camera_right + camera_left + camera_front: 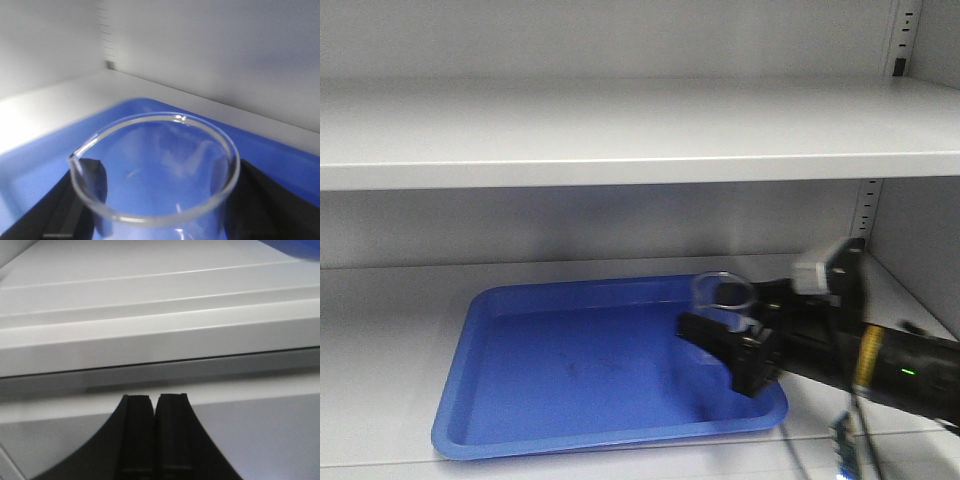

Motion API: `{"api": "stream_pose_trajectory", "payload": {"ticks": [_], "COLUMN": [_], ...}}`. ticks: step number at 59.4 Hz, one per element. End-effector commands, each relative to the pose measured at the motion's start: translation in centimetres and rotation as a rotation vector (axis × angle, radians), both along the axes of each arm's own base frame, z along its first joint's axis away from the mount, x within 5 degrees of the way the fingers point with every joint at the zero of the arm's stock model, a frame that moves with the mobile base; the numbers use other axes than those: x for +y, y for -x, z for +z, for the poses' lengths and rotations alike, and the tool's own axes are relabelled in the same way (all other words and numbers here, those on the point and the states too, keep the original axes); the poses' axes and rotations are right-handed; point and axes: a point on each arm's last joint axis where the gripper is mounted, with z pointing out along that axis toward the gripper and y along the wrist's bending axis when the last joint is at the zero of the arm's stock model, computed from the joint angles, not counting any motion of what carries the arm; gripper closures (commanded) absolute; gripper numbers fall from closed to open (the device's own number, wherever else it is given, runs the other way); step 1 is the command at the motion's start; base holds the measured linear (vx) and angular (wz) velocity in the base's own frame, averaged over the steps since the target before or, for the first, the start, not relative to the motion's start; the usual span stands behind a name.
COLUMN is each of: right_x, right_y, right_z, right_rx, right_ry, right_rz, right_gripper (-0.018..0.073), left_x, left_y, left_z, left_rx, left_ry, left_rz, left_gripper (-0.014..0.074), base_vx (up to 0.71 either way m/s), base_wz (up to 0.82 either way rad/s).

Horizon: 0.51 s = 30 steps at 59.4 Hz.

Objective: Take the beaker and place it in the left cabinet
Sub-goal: 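Extend the right gripper over the blue tray and lower the beaker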

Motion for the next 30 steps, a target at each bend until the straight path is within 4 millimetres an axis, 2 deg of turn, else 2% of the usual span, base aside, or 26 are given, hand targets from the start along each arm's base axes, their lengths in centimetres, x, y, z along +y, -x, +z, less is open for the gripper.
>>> {"api": "stream_pose_trajectory", "payload": {"ticks": [1,2,8,16,23,30], "right_x": [2.8,3.4,6.6,9.5,10.8,11.1], "right_y": [-2.0,-2.5,-4.8,-6.6,-7.3,-7.8], "right_z": [1.5,0.9,0.2,-0.1,0.2,0.3], "right_rx": [-0.09,-0.078,-0.058,-0.023,-0.029,-0.03], "right_ry": [-0.127,-0.128,-0.137,-0.099,-0.04,0.017], "right_rz": [0.158,0.173,0.221,0.235,0.224,0.16], "right_gripper": [0.0564,0.0564,0.0564,0.0564,0.0561,0.0557], "left_x": [-0.1,-0.1,-0.1,-0.1,-0.1,-0.1], "left_y": [-0.1,-0.1,-0.1,-0.1,-0.1,-0.1], "left_z": [1.2,1.2,1.2,1.2,1.2,1.2], "left_rx": [-0.099,-0.099,-0.099,-0.099,-0.099,-0.099], "left_ry": [0.004,0.004,0.004,0.004,0.004,0.004], "left_rz": [-0.018,-0.018,-0.018,-0.018,-0.018,-0.018], "left_gripper": [0.0593,0.0593,0.0593,0.0593,0.0593,0.0593], "base_vx": [0.0,0.0,0.0,0.0,0.0,0.0], "base_wz": [0.0,0.0,0.0,0.0,0.0,0.0]}}
